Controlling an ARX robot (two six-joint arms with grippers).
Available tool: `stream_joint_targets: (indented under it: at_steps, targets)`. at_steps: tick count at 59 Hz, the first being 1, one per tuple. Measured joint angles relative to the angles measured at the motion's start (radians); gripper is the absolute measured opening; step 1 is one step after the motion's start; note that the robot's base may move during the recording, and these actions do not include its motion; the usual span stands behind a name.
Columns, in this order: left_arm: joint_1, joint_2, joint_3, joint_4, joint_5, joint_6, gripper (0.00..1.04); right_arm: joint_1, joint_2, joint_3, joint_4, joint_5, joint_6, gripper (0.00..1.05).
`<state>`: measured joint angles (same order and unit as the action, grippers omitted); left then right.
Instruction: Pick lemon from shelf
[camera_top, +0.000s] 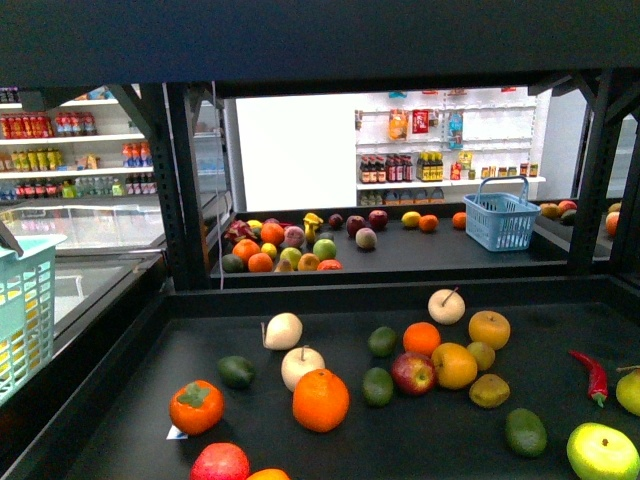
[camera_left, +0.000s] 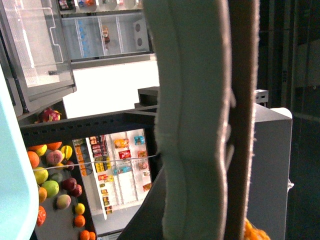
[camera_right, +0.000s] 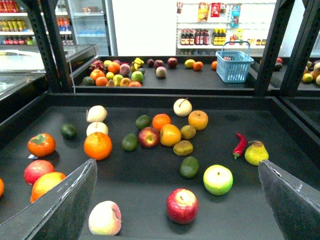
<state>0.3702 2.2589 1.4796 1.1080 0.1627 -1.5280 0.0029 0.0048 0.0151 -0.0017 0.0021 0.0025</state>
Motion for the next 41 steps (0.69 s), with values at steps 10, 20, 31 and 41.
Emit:
stream_joint_targets:
  at_steps: [10,20,31,41]
  targets:
    - [0.038,-0.02,-0.088,0.055,0.061,0.014,0.13,0.0,0.0,0.0,0.0,0.0,0.0,0.97]
    - [0.069,-0.028,-0.141,0.069,0.085,0.088,0.42,0.0,0.0,0.0,0.0,0.0,0.0,0.97]
    - [0.073,-0.045,-0.173,0.037,0.099,0.127,0.75,0.0,0.0,0.0,0.0,0.0,0.0,0.97]
    - [0.082,-0.064,-0.205,0.018,0.108,0.158,0.97,0.0,0.0,0.0,0.0,0.0,0.0,0.97]
